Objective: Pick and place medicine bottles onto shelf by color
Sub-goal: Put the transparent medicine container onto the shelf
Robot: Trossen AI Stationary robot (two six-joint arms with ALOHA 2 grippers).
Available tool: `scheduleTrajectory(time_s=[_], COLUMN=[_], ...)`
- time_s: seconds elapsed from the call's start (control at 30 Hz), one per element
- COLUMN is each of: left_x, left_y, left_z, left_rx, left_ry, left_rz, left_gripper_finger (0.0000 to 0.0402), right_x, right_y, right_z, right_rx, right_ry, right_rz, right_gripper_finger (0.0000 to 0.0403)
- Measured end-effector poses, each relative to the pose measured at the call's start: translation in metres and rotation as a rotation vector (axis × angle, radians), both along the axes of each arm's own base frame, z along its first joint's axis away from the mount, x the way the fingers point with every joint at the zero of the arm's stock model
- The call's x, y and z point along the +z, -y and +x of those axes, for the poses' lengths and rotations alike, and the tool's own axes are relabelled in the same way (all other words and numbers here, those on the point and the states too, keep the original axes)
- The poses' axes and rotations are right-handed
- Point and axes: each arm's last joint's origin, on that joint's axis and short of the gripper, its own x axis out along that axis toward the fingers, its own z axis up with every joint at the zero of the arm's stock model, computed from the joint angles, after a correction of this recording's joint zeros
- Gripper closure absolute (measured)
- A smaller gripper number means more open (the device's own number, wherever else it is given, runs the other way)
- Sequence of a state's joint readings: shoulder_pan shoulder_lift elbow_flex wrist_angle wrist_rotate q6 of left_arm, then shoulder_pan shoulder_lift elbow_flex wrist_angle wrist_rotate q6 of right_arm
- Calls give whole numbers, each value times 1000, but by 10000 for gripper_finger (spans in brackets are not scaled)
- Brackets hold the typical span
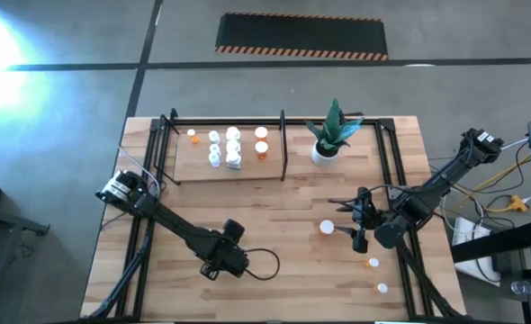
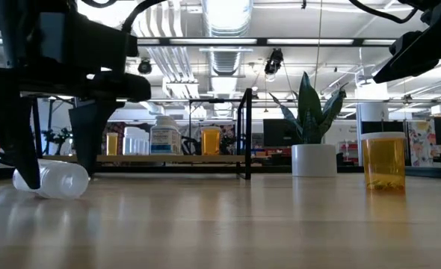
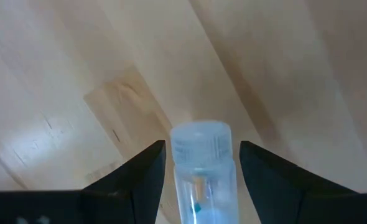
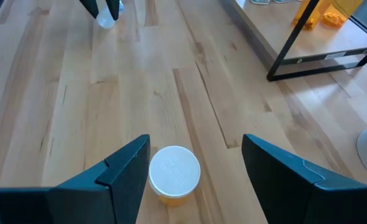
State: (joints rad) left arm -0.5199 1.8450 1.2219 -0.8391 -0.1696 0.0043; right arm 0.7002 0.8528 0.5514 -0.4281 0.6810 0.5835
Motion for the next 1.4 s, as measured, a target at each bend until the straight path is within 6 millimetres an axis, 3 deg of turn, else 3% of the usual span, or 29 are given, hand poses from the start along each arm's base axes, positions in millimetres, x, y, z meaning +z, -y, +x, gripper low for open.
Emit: scheduleTrajectory(time_s=[0.23,0.53,0.67,0.8,1.0,1.2,1.4], left_x=[-4,-5,-1,22,42,26,-3], left_y=[-6,-9,-11,-22,-57,-95,-119], left_z=[4,5,5,-6,-45,-91,-114], left_rx=[97,168,246,347,686,1063,1249], left_ry=[29,32,73,269,723,1157,1425], left_rz=[-28,-40,-25,86,175,183,193], left_gripper_finger=[217,292,292,292,292,292,292], right_x=[0,0,0,0,0,0,0], right_y=[0,0,0,0,0,0,1], right_z=[0,0,0,0,0,0,0], right_rx=[0,1,1,1,3,4,-12], right_ry=[0,-1,-1,-1,-1,-1,11], right_rz=[-1,-2,-2,-3,-6,-12,-29], right_gripper_finger=[158,158,158,158,158,158,158])
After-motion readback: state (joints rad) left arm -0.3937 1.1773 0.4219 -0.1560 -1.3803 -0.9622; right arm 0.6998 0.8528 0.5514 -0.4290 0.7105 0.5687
